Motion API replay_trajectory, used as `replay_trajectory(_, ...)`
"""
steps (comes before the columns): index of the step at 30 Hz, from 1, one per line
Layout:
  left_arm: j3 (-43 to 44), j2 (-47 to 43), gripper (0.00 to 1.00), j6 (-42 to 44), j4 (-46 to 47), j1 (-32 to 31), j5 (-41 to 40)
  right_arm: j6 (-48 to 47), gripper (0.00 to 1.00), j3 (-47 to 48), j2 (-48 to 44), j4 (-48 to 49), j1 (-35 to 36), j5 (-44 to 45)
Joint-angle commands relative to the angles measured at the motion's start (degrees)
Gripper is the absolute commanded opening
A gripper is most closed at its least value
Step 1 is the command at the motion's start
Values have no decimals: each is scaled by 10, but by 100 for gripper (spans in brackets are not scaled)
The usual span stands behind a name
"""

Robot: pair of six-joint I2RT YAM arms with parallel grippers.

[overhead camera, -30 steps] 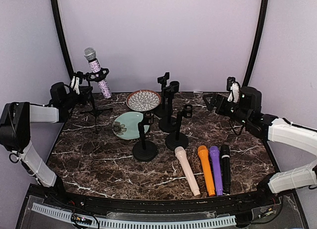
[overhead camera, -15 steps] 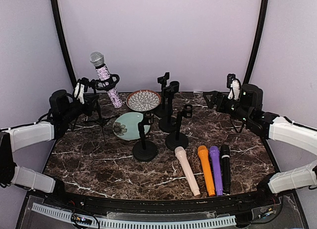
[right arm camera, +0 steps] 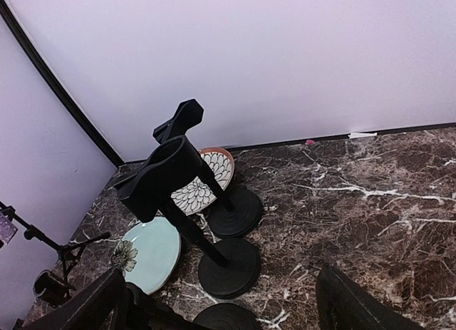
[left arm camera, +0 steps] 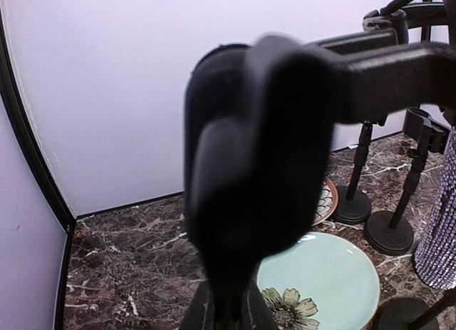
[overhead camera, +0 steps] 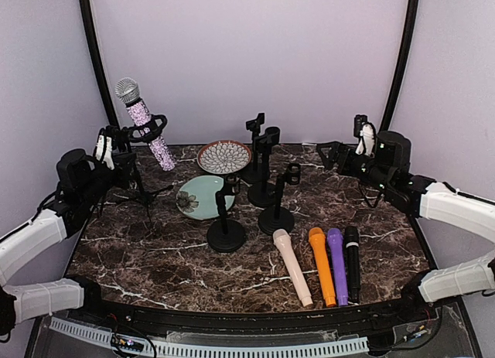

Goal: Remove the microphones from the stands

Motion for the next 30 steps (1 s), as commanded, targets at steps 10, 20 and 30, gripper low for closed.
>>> replay_trajectory(10, -7, -126, 0, -73, -112, -70, 48, 3, 92, 11, -5, 35, -4, -5)
replay_trajectory(20, -27, -165, 0, -101, -146, -98, 88, 7, 92, 10, -2, 39, -4, -4)
replay_trajectory(30, -61, -150, 0, -113, -93, -139, 69, 7, 92, 10, -1, 43, -4, -4)
